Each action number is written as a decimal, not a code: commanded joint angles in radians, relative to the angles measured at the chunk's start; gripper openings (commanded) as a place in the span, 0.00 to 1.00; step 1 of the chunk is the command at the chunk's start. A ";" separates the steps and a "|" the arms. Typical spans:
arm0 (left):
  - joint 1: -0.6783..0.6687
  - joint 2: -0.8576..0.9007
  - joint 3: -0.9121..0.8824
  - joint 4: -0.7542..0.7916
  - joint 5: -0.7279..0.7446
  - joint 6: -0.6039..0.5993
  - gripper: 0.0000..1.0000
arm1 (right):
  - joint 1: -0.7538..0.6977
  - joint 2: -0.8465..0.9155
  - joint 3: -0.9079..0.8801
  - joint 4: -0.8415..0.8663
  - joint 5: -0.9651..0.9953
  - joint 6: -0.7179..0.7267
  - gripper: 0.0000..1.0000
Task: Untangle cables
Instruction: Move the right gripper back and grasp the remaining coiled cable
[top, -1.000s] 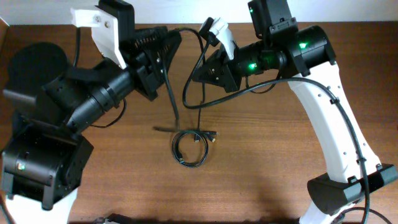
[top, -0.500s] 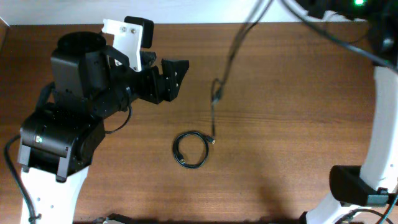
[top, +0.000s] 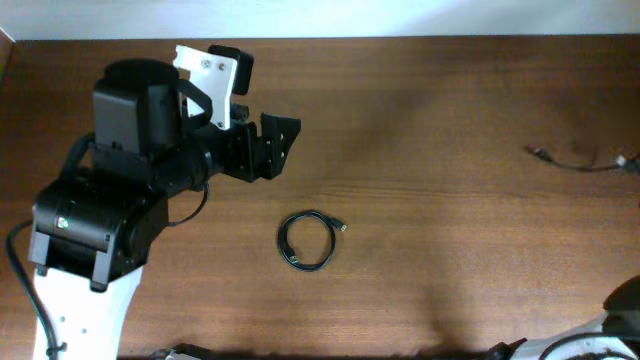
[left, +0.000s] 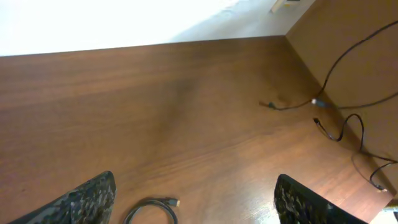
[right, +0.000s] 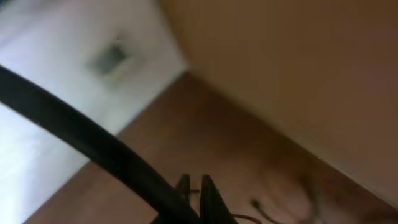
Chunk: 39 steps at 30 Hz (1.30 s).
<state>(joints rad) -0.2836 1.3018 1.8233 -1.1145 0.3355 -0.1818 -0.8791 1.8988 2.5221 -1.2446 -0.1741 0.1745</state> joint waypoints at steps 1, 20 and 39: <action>0.003 -0.003 0.006 -0.029 -0.003 0.019 0.82 | -0.062 0.074 0.002 -0.030 0.238 0.113 0.04; 0.003 -0.003 0.006 -0.087 0.000 0.019 0.82 | 0.290 0.105 0.001 -0.192 -0.260 -0.036 0.99; 0.003 -0.003 0.006 -0.242 -0.130 0.011 0.77 | 1.345 0.105 -0.684 -0.255 -0.159 0.049 0.89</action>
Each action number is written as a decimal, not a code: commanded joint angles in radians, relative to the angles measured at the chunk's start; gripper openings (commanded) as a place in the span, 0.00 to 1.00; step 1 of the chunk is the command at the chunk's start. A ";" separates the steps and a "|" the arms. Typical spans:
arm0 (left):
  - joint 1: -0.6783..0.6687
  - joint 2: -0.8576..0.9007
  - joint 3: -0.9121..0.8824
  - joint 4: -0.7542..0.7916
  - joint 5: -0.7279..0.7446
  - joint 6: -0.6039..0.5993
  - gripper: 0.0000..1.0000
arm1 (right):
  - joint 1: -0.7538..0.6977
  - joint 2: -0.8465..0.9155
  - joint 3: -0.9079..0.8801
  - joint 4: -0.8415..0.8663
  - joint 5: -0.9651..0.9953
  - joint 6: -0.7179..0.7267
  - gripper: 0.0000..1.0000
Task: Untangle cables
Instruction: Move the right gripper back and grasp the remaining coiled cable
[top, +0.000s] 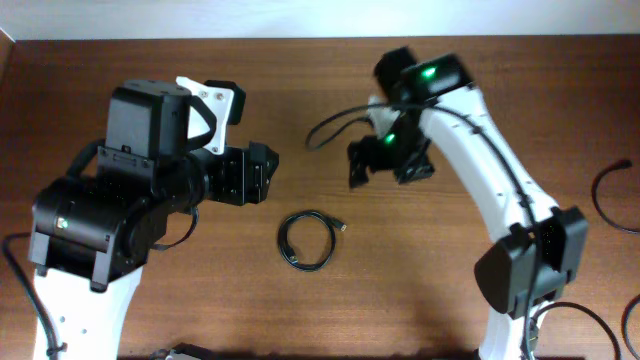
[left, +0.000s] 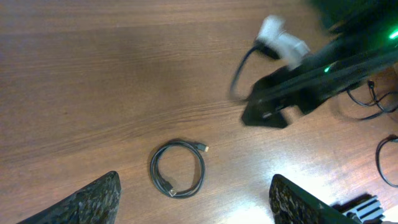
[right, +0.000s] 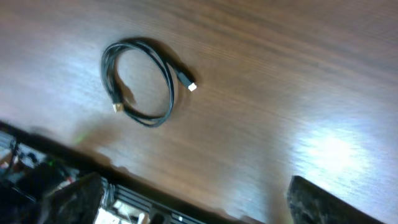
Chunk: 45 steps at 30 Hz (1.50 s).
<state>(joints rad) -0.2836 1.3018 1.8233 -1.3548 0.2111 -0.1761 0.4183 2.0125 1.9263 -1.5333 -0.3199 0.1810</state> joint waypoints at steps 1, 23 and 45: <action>0.003 -0.003 0.006 -0.003 -0.006 0.005 0.77 | 0.080 -0.009 -0.143 0.053 -0.013 0.046 0.83; 0.003 -0.003 0.006 -0.023 -0.006 0.005 0.77 | 0.301 -0.008 -0.696 0.742 0.025 0.561 0.04; 0.003 -0.003 0.006 -0.020 -0.006 0.006 0.80 | 0.293 -0.185 -0.192 0.352 0.332 0.308 0.94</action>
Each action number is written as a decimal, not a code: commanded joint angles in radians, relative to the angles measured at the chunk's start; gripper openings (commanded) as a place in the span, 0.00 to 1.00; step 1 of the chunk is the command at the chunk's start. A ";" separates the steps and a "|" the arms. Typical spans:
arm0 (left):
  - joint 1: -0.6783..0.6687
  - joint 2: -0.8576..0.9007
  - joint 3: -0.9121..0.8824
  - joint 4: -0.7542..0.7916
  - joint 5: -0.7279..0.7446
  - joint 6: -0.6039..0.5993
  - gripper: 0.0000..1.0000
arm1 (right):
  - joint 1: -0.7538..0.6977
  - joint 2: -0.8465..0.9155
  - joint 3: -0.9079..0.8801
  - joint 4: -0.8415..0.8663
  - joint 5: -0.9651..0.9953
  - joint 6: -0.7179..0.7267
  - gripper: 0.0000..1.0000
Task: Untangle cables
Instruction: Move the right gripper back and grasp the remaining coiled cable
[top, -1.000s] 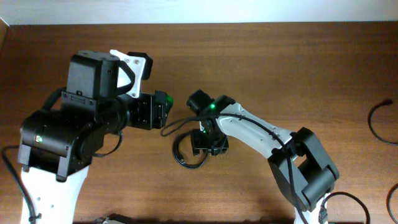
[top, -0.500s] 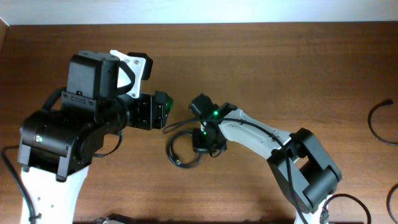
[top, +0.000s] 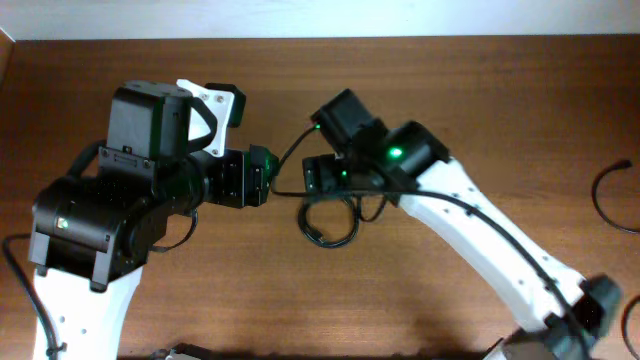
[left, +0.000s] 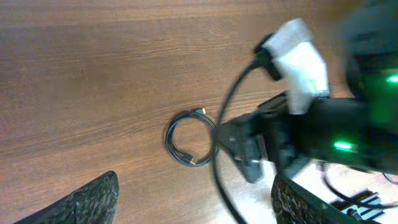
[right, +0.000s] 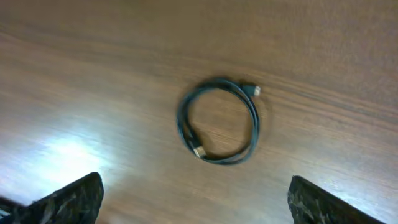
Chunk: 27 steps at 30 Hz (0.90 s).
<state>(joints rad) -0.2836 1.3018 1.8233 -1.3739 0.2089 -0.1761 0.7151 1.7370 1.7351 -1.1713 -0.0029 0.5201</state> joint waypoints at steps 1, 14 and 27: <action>0.003 -0.003 0.006 -0.001 -0.005 0.006 0.81 | -0.004 0.138 -0.001 0.000 0.015 -0.058 0.91; 0.003 -0.003 0.006 0.018 -0.004 0.005 0.82 | -0.166 0.273 -0.393 0.275 -0.134 -0.146 0.53; 0.003 -0.003 0.006 0.015 -0.004 0.005 0.82 | -0.167 0.199 -0.011 0.207 -0.275 -0.146 0.04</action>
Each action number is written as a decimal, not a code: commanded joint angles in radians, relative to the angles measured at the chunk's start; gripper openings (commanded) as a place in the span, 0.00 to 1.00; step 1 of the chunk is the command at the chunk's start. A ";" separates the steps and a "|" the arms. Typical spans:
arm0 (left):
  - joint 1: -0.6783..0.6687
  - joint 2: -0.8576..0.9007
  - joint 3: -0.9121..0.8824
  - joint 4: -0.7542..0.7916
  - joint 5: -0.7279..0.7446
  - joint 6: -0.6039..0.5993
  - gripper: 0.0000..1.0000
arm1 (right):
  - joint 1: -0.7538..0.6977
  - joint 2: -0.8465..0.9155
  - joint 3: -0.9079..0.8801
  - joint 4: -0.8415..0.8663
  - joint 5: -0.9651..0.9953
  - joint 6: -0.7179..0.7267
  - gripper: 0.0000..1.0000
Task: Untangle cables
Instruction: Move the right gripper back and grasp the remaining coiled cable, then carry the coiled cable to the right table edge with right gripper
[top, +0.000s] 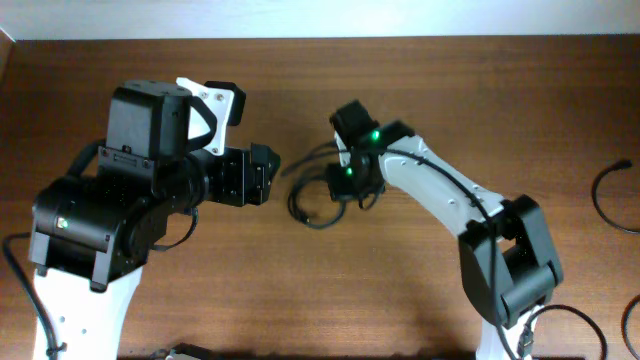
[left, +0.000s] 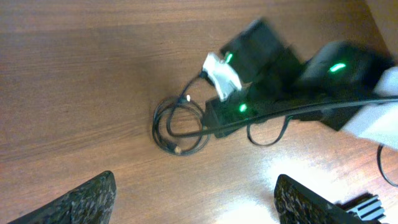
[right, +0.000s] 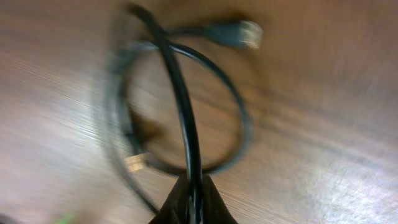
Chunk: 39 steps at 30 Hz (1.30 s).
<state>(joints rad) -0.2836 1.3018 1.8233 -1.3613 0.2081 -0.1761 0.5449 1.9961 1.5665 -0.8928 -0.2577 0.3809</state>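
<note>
A thin black cable (top: 310, 207) lies coiled on the brown table (top: 480, 90) at the centre, with a silver plug (right: 244, 31) and a gold plug (right: 134, 163) at its ends. My right gripper (top: 346, 184) is down at the coil's right side. In the right wrist view it (right: 193, 186) is shut on one black strand that runs up across the coil. My left gripper (top: 268, 170) hovers to the left of the coil. Its fingers (left: 93, 199) stand wide open with nothing between them, and the coil (left: 177, 127) and right arm (left: 280, 74) show below it.
Another black cable loop (top: 605, 200) lies at the table's right edge, and part of one (left: 382, 162) shows in the left wrist view. The right arm's own lead (top: 305, 162) arches between the two grippers. A white wall borders the table's far edge.
My right gripper was open above the coil. Now it is low at the coil's right side and shut on a strand. The coil lies a little further left. The left arm stays put.
At first the coil lay alone at the table's centre and the right arm was out of the overhead view. Then the right gripper was open beyond the coil, then open above it. Now it is shut on a strand. My left gripper stayed open throughout.
</note>
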 joint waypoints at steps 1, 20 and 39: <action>0.003 -0.003 0.006 0.003 -0.003 0.005 0.82 | 0.003 -0.079 0.267 -0.152 -0.020 -0.007 0.04; 0.003 0.013 0.005 0.004 -0.007 0.005 0.88 | -0.822 -0.163 0.854 -0.340 0.191 -0.234 0.04; 0.003 0.006 0.005 0.095 0.039 0.005 0.84 | -1.294 -0.106 0.806 -0.414 -0.108 -0.181 0.92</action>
<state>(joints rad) -0.2836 1.3075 1.8233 -1.3083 0.2352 -0.1761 -0.8360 1.9015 2.3772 -1.3060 -0.2638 0.2447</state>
